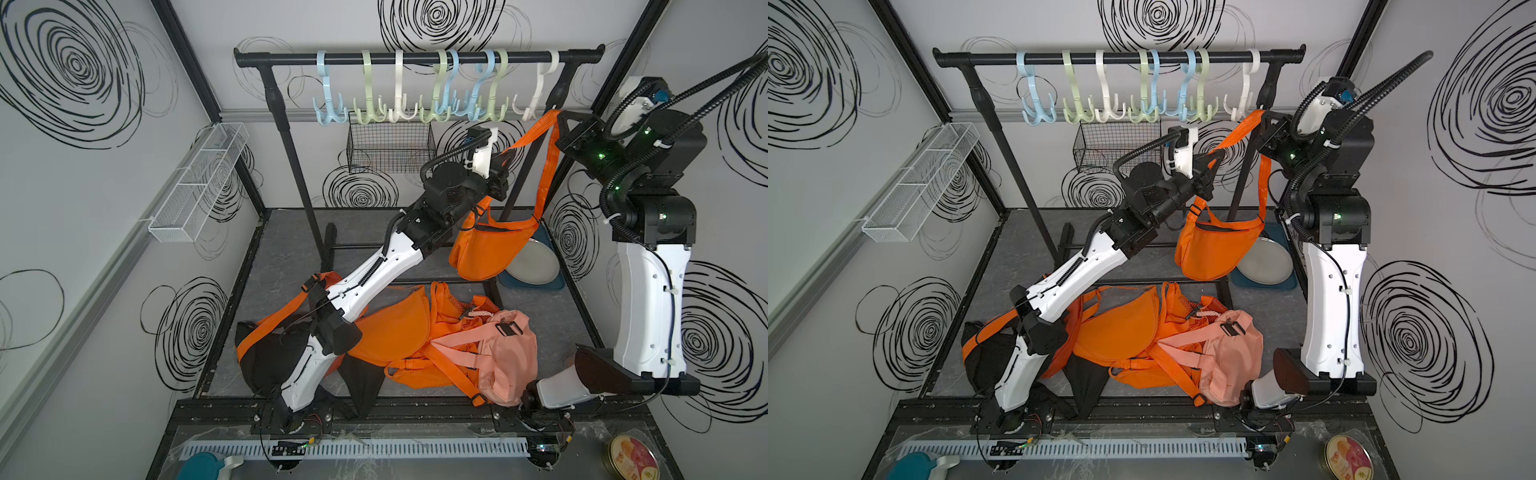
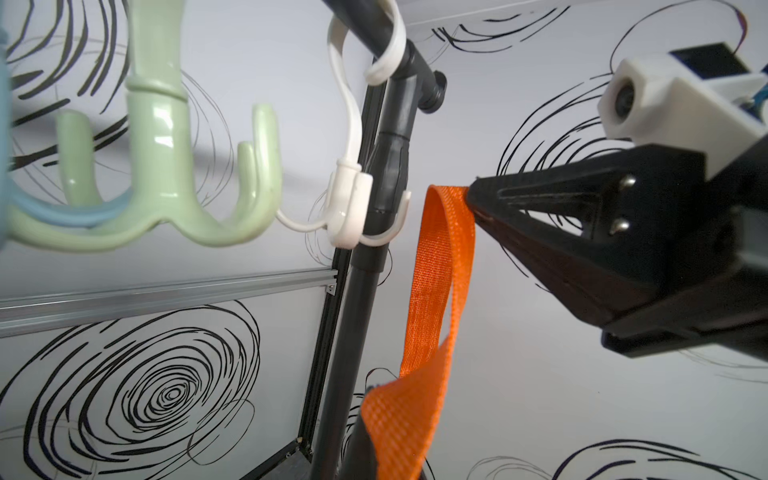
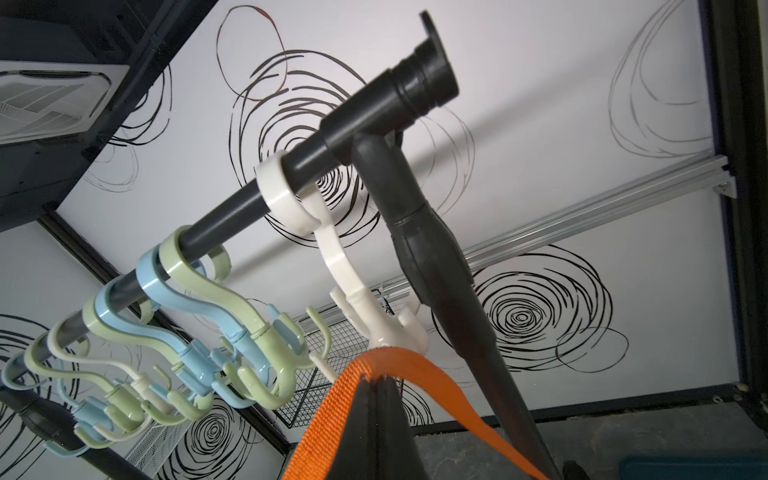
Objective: Hang the bag on a hook
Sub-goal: Hang the bag on the hook.
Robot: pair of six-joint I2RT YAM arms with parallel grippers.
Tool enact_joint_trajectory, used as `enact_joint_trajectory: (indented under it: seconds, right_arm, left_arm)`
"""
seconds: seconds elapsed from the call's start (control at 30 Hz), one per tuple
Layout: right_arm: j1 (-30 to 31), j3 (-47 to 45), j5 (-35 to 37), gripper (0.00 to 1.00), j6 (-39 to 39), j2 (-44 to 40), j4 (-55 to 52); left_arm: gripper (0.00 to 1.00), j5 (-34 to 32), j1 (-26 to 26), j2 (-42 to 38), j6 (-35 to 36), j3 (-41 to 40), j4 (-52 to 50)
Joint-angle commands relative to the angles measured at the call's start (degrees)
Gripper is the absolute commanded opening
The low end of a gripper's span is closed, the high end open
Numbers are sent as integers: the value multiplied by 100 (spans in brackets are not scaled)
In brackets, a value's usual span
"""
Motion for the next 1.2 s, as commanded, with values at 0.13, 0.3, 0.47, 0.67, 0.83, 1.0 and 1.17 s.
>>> enact_joint_trajectory:
  seconds: [0.13,0.3,0.47,0.67,0.83,1.0,1.17]
  right_arm:
    - [-263,870,-146,0,133,546,467]
    - [-413,1081,-657,0,351,822,505]
    - [-383,-1339,-1186,51,-112,-337,1540]
    - [-361,-5378,-1296,83,-235,-2646,4014]
    - [280,-6619,-1617,90,-803,-3346,4267]
    - [1140,-7232,-995,96,-1789,-3795,4189]
    - [1475,-7000,263,90,-2591,-3488,3554]
  left_arm:
    - [0,-237,135,80,-464,296,659]
    - [0,-46,135,181,-551,404,662]
    - [0,77,3,-121,-69,290,270]
    - [0,156,180,-618,-202,41,-220]
    - [0,-100,188,-777,27,103,-631]
    - [0,-115,242,-770,43,117,-943]
    - [0,-59,249,-804,112,146,-1117]
